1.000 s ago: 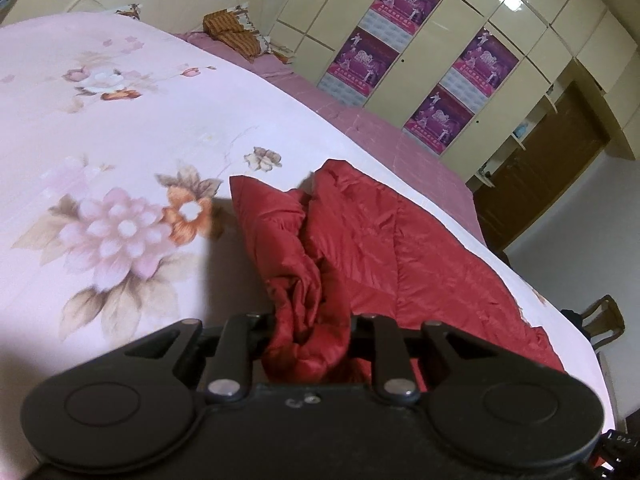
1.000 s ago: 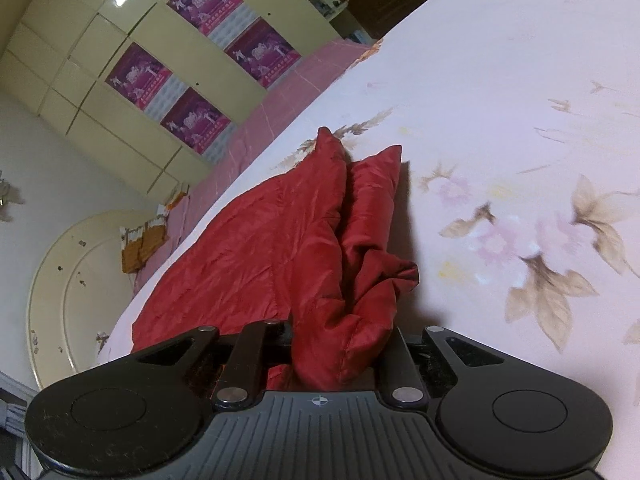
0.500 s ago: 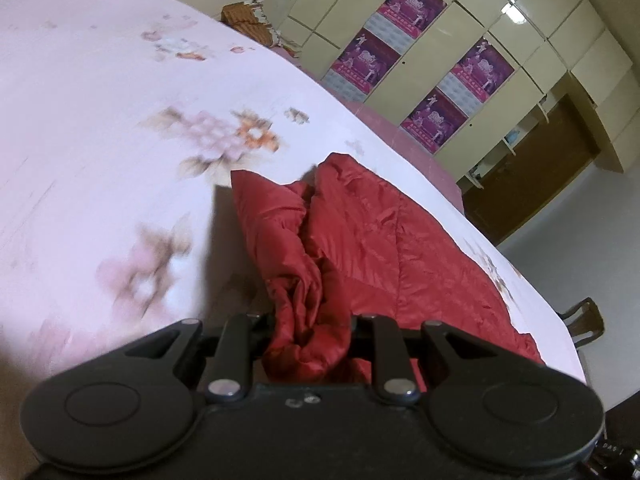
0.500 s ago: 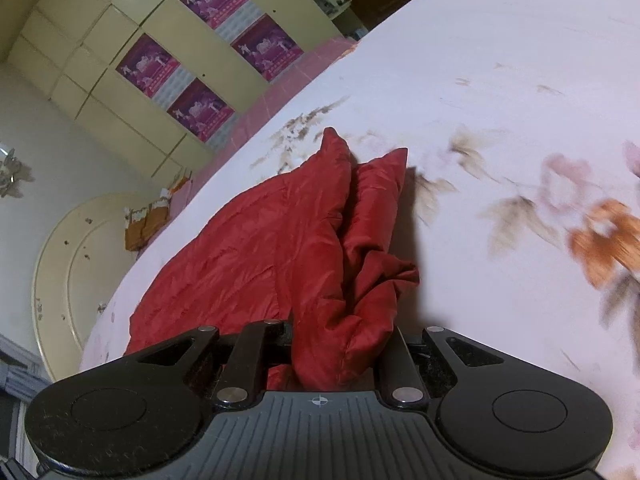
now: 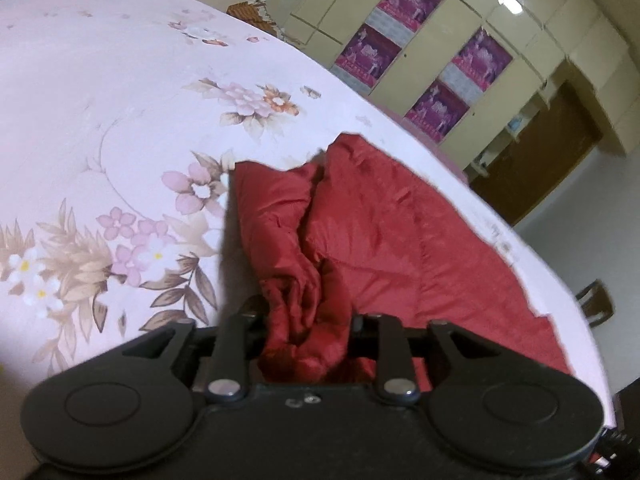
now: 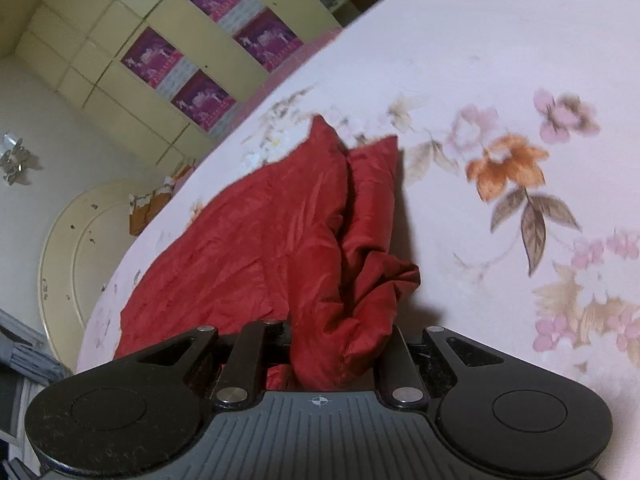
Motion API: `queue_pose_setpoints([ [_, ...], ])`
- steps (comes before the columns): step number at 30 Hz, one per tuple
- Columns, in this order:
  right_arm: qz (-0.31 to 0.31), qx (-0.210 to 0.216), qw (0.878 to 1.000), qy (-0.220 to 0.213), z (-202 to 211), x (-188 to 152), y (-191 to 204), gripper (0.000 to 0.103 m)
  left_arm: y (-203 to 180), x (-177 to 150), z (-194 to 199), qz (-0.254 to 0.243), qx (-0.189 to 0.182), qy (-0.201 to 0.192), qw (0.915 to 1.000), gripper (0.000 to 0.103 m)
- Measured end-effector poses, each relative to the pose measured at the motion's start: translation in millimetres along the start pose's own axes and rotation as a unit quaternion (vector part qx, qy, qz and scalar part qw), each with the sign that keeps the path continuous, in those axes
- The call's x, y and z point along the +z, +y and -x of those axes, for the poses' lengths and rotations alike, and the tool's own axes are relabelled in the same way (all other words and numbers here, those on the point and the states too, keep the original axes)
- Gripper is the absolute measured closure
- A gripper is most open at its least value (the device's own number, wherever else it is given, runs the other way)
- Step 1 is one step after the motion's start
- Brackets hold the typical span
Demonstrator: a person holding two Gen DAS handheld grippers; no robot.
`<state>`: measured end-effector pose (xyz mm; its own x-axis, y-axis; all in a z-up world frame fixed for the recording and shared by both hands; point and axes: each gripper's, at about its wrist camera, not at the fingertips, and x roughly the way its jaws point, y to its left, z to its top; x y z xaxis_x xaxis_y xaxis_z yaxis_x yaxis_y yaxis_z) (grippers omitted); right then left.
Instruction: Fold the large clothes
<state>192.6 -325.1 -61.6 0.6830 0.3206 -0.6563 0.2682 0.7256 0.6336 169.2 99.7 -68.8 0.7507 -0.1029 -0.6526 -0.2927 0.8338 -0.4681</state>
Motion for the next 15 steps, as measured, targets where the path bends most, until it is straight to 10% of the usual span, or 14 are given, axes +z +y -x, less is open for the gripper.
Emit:
queue_pose_setpoints([
  [5,-0.023,0.019,1.000,0.000,-10.2,-4.3,-17.7,0.085,11.5,-4.4,4.1,0.027,-0.003,-0.014,0.9995,0.056],
  [9,-0.049,0.011,0.998,-0.030,17.2,-3.0,-42.8,0.066,23.2,1.7,40.2,0.041,0.099,-0.057,0.9927,0.006],
  [15,-0.056,-0.077,0.989,-0.115,80.0,6.2,-59.1,0.040,56.3,-12.4,80.9,0.111,0.051,-0.048,0.9914,0.020],
])
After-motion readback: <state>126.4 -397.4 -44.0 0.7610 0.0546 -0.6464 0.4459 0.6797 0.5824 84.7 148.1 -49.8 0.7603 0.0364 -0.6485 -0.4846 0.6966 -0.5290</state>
